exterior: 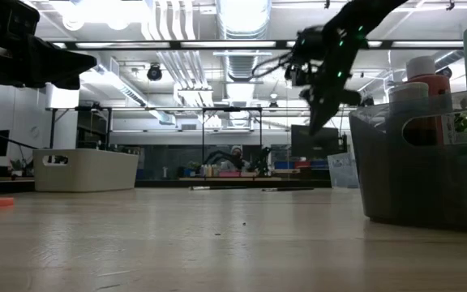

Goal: Pick & Place Paint Supplies
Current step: Put the gold paint brush into the transparent bin

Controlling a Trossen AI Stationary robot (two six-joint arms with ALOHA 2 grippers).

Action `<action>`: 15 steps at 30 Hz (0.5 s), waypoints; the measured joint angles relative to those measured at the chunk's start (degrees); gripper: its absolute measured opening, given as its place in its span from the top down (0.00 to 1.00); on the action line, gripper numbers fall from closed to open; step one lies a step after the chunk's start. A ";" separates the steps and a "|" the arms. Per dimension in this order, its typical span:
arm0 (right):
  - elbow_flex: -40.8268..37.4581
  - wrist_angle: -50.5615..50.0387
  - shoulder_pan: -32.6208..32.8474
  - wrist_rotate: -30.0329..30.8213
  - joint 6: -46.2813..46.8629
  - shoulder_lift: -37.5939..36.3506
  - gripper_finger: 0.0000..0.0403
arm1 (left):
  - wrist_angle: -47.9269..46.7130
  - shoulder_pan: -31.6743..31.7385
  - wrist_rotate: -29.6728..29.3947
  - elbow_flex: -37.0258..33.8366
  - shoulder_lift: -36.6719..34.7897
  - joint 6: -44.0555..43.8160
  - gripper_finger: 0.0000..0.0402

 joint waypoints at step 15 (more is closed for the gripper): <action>-2.88 -20.94 -0.55 17.98 12.65 -17.24 0.97 | 0.00 0.00 0.00 0.00 0.02 0.00 1.00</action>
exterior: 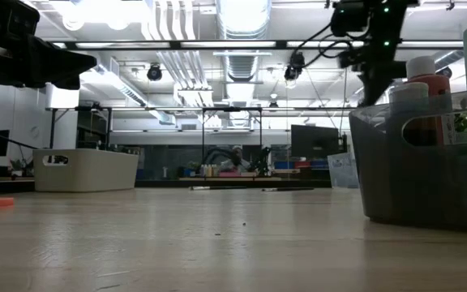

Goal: Pick & Place Paint Supplies
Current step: Put the gold paint brush into the transparent bin

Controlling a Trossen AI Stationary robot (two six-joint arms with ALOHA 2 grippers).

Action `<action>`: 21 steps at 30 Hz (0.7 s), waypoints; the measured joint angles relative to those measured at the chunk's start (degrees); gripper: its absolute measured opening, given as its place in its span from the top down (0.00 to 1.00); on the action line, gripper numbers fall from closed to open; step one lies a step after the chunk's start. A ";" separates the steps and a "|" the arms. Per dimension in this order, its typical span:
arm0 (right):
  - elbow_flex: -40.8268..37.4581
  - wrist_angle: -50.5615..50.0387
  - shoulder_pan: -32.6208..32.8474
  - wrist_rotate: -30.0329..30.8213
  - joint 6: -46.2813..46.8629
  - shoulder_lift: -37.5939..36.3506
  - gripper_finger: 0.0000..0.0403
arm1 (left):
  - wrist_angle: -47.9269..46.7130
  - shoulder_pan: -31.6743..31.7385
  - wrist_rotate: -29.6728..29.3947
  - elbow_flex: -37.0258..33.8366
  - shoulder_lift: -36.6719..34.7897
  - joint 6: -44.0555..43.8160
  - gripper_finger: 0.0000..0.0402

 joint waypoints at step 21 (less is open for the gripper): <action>-16.54 7.80 -13.82 3.17 -6.58 -3.41 0.97 | 0.00 0.00 0.00 0.00 0.00 0.00 1.00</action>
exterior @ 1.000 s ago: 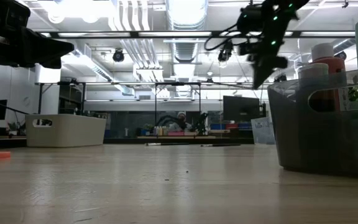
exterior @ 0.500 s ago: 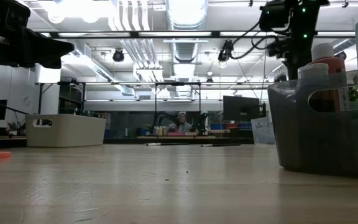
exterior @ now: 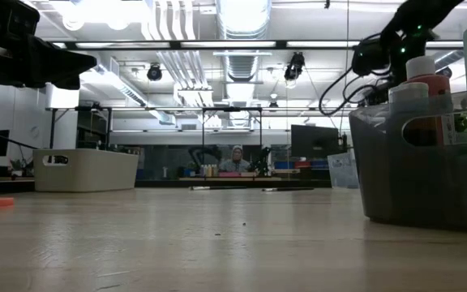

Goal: Pick & Place Paint Supplies
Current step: Put the gold paint brush into the transparent bin

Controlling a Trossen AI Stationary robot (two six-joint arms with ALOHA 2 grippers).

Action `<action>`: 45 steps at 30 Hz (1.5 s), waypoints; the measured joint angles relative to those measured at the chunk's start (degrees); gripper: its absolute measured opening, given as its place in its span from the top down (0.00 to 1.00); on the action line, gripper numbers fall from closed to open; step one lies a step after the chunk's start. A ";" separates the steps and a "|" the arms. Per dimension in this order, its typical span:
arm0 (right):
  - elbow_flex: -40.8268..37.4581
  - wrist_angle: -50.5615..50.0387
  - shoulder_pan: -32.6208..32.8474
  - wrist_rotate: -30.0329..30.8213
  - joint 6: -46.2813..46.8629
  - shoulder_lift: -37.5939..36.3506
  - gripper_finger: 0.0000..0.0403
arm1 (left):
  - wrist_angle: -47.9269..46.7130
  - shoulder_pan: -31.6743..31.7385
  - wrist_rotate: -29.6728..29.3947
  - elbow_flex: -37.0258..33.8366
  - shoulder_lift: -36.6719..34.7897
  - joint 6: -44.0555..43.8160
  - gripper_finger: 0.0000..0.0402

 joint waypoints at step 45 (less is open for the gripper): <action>-5.20 6.16 -5.02 -0.22 -8.30 0.13 0.94 | 0.00 0.02 0.00 0.00 -0.02 0.00 1.00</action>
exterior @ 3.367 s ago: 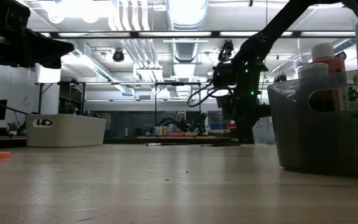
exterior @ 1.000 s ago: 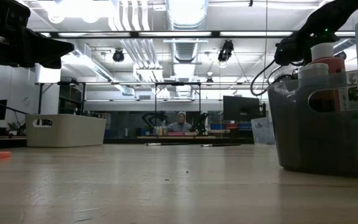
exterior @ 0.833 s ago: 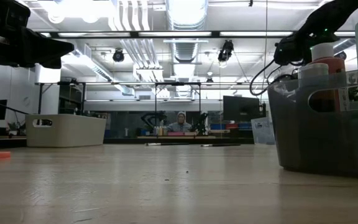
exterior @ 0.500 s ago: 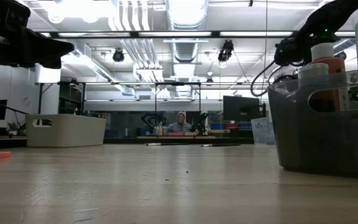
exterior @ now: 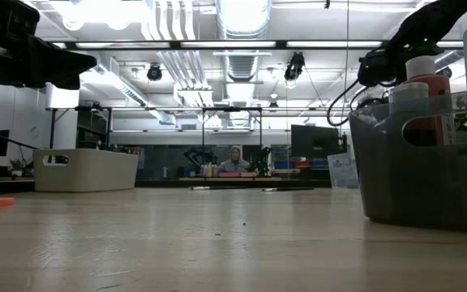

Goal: Pick & Place Paint Supplies
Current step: Put the gold paint brush into the transparent bin, then put the right paint brush into the transparent bin

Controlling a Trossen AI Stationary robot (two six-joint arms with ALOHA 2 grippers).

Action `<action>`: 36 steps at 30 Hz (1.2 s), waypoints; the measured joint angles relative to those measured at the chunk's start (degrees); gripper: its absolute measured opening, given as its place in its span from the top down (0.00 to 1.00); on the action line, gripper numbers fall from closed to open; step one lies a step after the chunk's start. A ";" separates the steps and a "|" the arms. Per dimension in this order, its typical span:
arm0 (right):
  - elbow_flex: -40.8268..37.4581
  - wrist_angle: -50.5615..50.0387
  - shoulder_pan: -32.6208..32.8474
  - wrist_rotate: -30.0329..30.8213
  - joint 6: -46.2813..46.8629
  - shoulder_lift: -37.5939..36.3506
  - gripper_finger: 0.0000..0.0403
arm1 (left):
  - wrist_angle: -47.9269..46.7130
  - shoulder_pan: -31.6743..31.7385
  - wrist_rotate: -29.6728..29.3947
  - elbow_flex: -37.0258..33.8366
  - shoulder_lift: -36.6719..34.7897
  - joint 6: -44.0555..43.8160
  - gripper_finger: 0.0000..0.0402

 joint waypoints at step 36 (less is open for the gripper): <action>6.24 -4.93 0.56 -4.14 9.13 -2.42 0.70 | 0.00 0.00 0.00 0.00 0.01 0.00 1.00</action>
